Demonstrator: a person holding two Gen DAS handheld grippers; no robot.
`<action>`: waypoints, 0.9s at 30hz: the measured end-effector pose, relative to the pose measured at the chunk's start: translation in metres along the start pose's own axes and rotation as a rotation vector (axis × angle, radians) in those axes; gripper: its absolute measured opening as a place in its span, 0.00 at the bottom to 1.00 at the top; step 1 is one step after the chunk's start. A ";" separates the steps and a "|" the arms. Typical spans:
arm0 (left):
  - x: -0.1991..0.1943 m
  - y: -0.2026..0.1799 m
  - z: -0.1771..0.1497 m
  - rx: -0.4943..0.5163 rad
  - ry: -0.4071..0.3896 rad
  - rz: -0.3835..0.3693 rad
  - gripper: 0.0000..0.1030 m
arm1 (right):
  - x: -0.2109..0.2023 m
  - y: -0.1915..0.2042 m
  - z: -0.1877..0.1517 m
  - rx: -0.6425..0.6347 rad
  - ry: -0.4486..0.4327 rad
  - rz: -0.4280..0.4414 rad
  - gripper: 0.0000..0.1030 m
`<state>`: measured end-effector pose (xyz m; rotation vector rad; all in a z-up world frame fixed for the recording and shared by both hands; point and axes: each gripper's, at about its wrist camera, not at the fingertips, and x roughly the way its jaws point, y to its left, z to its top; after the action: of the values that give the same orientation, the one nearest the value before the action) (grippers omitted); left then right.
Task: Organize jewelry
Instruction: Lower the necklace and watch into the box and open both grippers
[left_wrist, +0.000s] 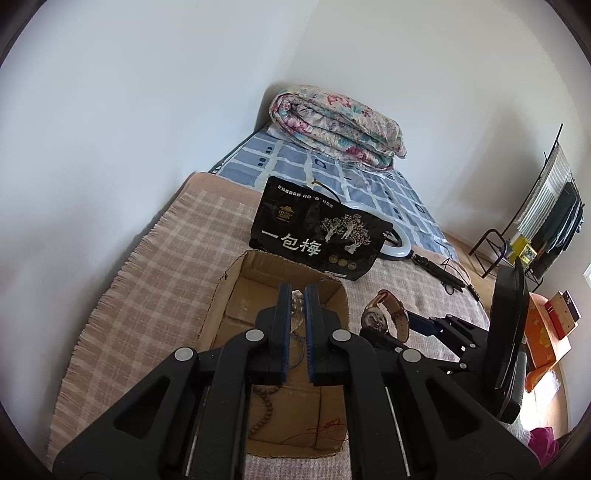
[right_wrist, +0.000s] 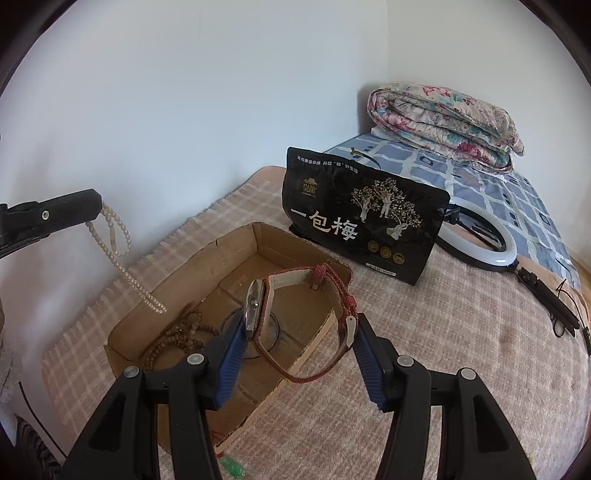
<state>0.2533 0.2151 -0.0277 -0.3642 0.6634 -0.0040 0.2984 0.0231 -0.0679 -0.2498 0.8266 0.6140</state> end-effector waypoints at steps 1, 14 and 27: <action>0.003 0.001 -0.001 0.003 0.003 0.008 0.04 | 0.004 0.000 0.002 0.000 0.003 -0.001 0.56; 0.027 0.003 -0.010 0.034 0.057 0.068 0.24 | 0.030 -0.001 0.009 0.046 0.011 0.006 0.70; 0.022 -0.006 -0.011 0.053 0.050 0.069 0.28 | 0.011 -0.008 0.009 0.055 -0.006 -0.011 0.70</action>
<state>0.2647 0.2030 -0.0467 -0.2911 0.7236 0.0347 0.3138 0.0250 -0.0706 -0.2025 0.8346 0.5804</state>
